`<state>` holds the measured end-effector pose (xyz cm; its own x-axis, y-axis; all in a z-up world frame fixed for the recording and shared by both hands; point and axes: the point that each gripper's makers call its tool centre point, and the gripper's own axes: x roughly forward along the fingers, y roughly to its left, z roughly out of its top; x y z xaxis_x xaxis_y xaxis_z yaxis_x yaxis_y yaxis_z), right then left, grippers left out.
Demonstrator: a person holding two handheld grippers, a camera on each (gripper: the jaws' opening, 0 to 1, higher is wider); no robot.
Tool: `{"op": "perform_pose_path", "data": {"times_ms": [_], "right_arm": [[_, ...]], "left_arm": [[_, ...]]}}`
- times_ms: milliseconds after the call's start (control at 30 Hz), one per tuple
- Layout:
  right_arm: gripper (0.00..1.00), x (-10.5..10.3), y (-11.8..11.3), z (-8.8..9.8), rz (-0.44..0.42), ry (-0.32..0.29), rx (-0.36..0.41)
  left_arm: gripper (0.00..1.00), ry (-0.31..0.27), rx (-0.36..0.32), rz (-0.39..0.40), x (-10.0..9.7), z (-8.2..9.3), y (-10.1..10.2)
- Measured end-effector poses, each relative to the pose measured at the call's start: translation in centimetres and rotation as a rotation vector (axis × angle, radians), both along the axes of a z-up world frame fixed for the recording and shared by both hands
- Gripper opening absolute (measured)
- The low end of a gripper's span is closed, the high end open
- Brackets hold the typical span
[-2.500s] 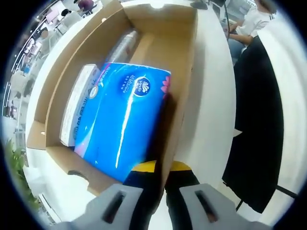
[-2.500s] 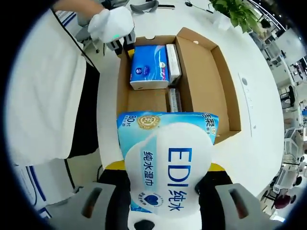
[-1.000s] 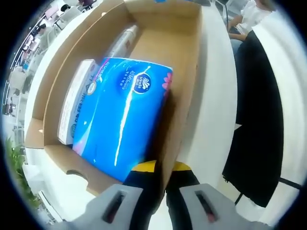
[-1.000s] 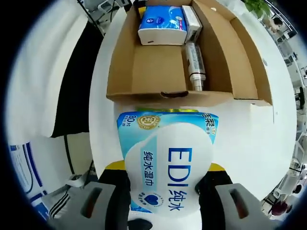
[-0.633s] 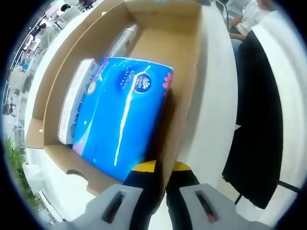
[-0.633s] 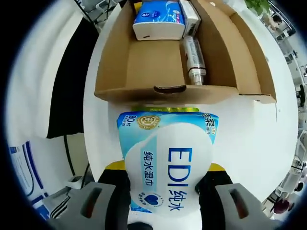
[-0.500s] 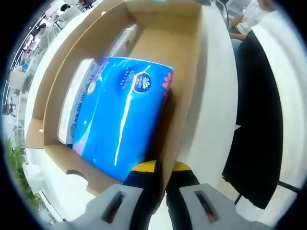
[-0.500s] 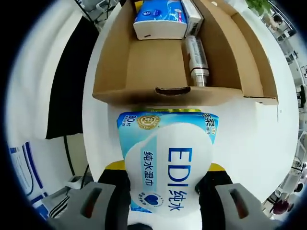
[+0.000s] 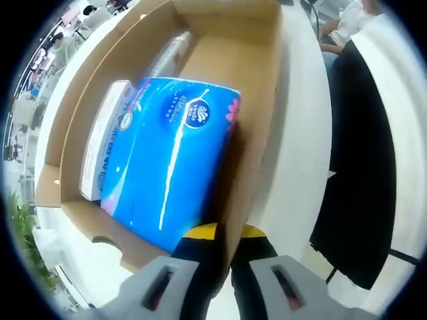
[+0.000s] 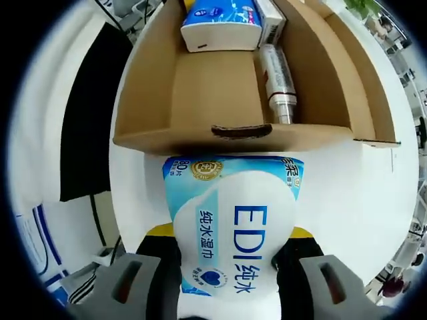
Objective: Operate the shoe box by opening the lid, removing the specified soft item, and placing it in the target area until the item is outside and the box remains undamaged.
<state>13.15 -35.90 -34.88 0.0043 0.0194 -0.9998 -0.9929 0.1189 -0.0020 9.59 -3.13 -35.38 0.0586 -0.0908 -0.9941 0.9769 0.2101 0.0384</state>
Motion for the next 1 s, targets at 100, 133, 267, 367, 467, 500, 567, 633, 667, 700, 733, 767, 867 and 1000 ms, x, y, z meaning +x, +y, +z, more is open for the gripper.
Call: {"op": "perform_pose_path", "data": {"times_ms": [100,133,267,367,467,500,567,633,667,700,733,767,867,1000], "right_arm": [[0.55,-0.1,0.0,-0.2,0.008,0.002,0.000],[0.55,-0.1,0.1,-0.3,0.010,0.004,-0.001],[0.55,-0.4,-0.2,-0.8,0.020,0.013,-0.018],[0.55,-0.4,-0.3,-0.8,0.030,0.009,-0.017],[0.55,-0.3,-0.3,-0.9,0.035,0.004,-0.010],[0.55,-0.4,-0.3,-1.0,0.045,0.000,-0.015],[0.55,-0.4,-0.6,-1.2,0.110,-0.018,-0.052],[0.55,-0.6,-0.8,-1.3,0.177,-0.035,-0.080],[0.55,-0.6,-0.7,-1.3,0.142,-0.026,-0.059],[0.56,-0.5,-0.8,-1.2,0.137,-0.025,-0.050],[0.56,-0.4,-0.9,-1.2,0.117,-0.023,-0.044],[0.56,-0.3,-0.9,-1.2,0.114,-0.022,-0.042],[0.56,-0.3,-1.3,-1.2,0.122,-0.027,-0.041],[0.56,0.0,-1.7,-1.3,0.120,-0.033,-0.040]], "left_arm": [[0.05,-0.002,0.003,-0.001,0.0,0.0,0.0],[0.05,-0.001,0.003,-0.001,0.0,0.0,0.0],[0.05,0.002,0.006,0.000,0.0,0.0,0.1],[0.04,0.003,0.007,0.000,0.0,0.0,0.0],[0.04,0.004,0.008,0.000,0.0,0.0,0.1],[0.04,0.006,0.009,0.001,0.0,0.0,0.1],[0.04,0.007,0.010,0.001,0.0,0.0,0.1],[0.04,0.007,0.011,0.002,0.0,0.0,0.1],[0.04,0.006,0.011,0.002,0.0,0.0,0.1],[0.04,0.006,0.011,0.001,0.0,0.0,0.1],[0.04,0.005,0.011,0.002,0.0,0.0,0.1],[0.04,0.004,0.012,0.002,0.0,0.0,0.1],[0.05,0.003,0.013,0.002,0.0,0.0,0.1],[0.05,-0.002,0.013,0.002,0.0,0.0,0.1]]}}
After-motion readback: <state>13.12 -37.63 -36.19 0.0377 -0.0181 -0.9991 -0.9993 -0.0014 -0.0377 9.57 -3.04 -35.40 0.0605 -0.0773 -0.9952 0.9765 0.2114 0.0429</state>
